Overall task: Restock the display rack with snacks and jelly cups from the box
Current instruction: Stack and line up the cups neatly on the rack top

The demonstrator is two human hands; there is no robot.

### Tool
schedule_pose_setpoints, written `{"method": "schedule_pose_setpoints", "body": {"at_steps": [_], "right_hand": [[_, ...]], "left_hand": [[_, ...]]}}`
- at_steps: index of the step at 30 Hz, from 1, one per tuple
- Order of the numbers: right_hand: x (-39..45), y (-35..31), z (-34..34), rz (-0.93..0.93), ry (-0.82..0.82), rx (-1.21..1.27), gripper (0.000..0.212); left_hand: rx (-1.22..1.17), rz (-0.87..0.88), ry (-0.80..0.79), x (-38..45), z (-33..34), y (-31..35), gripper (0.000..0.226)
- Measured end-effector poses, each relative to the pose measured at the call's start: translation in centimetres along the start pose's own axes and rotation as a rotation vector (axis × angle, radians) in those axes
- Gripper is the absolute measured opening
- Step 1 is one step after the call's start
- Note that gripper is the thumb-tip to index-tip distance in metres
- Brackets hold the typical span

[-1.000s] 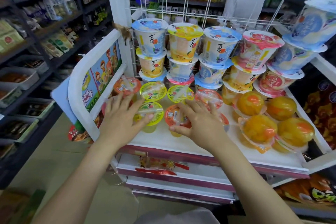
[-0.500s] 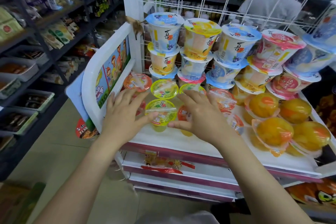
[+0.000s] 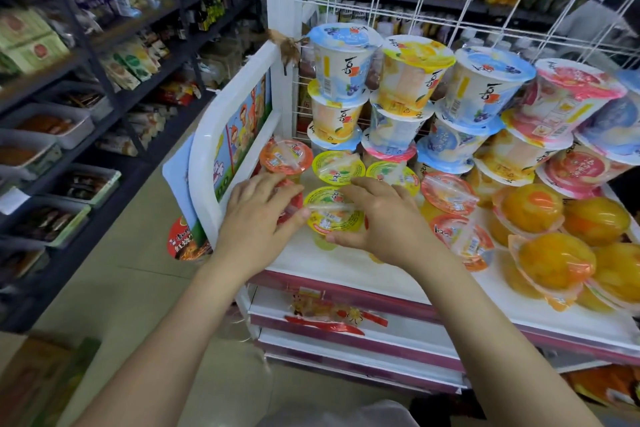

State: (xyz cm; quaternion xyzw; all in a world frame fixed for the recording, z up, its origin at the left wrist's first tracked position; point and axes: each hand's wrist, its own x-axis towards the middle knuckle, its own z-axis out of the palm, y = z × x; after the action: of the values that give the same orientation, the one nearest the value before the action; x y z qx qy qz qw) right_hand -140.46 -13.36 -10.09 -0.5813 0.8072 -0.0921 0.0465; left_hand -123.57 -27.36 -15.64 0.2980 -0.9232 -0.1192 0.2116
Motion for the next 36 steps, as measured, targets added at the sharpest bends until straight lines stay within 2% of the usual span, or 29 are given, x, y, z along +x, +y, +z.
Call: {"method": "schedule_pose_setpoints", "body": {"at_steps": [6, 9, 11, 14, 16, 19, 23, 28, 32, 36], "right_hand": [[-0.1, -0.3, 0.2, 0.01, 0.02, -0.004, 0.083], [0.3, -0.2, 0.2, -0.017, 0.015, 0.011, 0.093], [0.7, 0.1, -0.2, -0.03, -0.033, 0.021, 0.105], [0.9, 0.3, -0.6, -0.041, -0.083, -0.018, 0.107], [0.9, 0.1, -0.5, -0.044, -0.079, -0.026, 0.105], [0.9, -0.1, 0.0, -0.017, -0.066, -0.027, 0.103], [1.1, -0.4, 0.4, -0.023, -0.035, -0.045, 0.106], [1.5, -0.8, 0.3, -0.026, -0.034, -0.158, 0.109], [1.3, -0.4, -0.2, -0.031, -0.061, -0.154, 0.114], [0.9, 0.2, -0.4, -0.042, -0.08, -0.093, 0.108]], "left_hand": [[-0.006, -0.014, -0.022, 0.9, -1.2, 0.6, 0.075], [-0.017, -0.017, -0.025, 3.1, -1.9, 1.2, 0.082], [0.007, -0.038, -0.099, 4.7, -1.6, 1.1, 0.086], [0.036, -0.086, -0.219, 5.4, -0.9, 0.4, 0.092], [0.02, -0.09, -0.222, 5.1, -1.0, 0.3, 0.095], [-0.015, -0.091, -0.207, 4.8, -1.4, 0.3, 0.085], [0.011, -0.109, -0.193, 5.0, -1.2, 0.4, 0.093], [0.025, -0.124, -0.174, 5.4, -1.2, 0.5, 0.087], [0.055, -0.118, -0.187, 5.2, -0.9, 0.4, 0.087], [0.067, -0.095, -0.198, 5.0, -1.5, 0.7, 0.097]]}}
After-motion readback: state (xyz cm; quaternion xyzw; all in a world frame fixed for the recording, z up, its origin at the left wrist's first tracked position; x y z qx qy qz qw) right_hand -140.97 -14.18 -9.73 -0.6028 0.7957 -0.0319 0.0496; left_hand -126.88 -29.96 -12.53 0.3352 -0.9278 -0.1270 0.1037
